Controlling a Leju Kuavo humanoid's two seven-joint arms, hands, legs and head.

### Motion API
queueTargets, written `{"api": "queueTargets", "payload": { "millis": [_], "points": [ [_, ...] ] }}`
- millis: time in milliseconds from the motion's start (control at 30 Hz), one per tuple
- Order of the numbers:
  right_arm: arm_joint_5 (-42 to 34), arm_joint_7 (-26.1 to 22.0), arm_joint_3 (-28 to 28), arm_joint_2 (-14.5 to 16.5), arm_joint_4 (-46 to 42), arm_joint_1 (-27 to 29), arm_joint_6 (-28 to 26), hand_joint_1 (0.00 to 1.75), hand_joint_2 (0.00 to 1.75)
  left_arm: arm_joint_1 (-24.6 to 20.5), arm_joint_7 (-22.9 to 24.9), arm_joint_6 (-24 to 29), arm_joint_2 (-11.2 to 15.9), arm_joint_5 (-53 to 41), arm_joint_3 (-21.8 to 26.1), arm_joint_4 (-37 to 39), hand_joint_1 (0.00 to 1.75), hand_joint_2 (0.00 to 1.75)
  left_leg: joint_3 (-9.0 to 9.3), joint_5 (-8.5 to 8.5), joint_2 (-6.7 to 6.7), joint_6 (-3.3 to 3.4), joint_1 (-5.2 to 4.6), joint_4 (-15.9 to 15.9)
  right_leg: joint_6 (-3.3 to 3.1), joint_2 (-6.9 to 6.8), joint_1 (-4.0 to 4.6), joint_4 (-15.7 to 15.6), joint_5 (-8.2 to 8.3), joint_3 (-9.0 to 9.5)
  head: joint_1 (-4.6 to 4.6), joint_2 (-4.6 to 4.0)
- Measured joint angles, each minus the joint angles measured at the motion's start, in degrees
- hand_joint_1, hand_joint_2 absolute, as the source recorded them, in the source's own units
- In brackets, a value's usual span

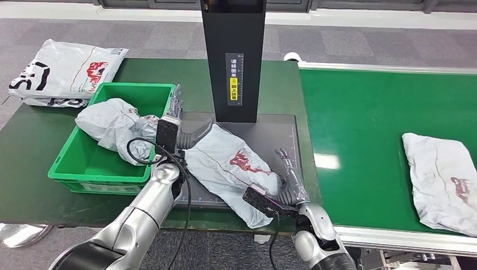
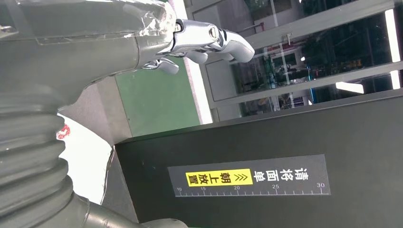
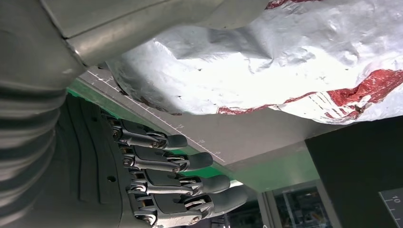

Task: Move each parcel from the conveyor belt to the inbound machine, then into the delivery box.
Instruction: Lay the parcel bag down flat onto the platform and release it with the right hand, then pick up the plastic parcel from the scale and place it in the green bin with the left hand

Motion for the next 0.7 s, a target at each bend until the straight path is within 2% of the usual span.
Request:
{"api": "queueTargets", "payload": {
  "millis": [400, 567, 700],
  "points": [
    [-0.04, -0.2, 0.0, -0.08, -0.07, 0.12, -0.55, 0.0, 1.75, 0.03, 0.08, -0.51, -0.02, -0.09, 0.0, -0.1, 0.0, 1.75, 0.0, 0.0, 0.0, 0.0, 0.0, 0.0, 0.0, 0.0, 0.0, 0.0, 0.0, 0.0, 0.0, 0.0],
    [-0.64, -2.68, -0.31, -0.05, -2.03, 0.83, -5.87, 0.0, 1.75, 0.55, 1.27, -2.28, 0.13, -4.03, 0.0, -1.17, 0.0, 1.75, 0.0, 0.0, 0.01, 0.0, 0.0, 0.0, 0.0, 0.0, 0.0, 0.0, 0.0, 0.0, 0.0, 0.0],
    [-5.34, -7.16, -2.65, 0.56, -5.32, 1.34, -11.13, 0.0, 1.75, 1.97, 3.26, -6.25, 0.45, -8.36, -0.31, -4.09, 0.0, 1.75, 0.0, 0.0, 0.0, 0.0, 0.0, 0.0, 0.0, 0.0, 0.0, 0.0, 0.0, -0.01, 0.0, 0.0]
  ]
}}
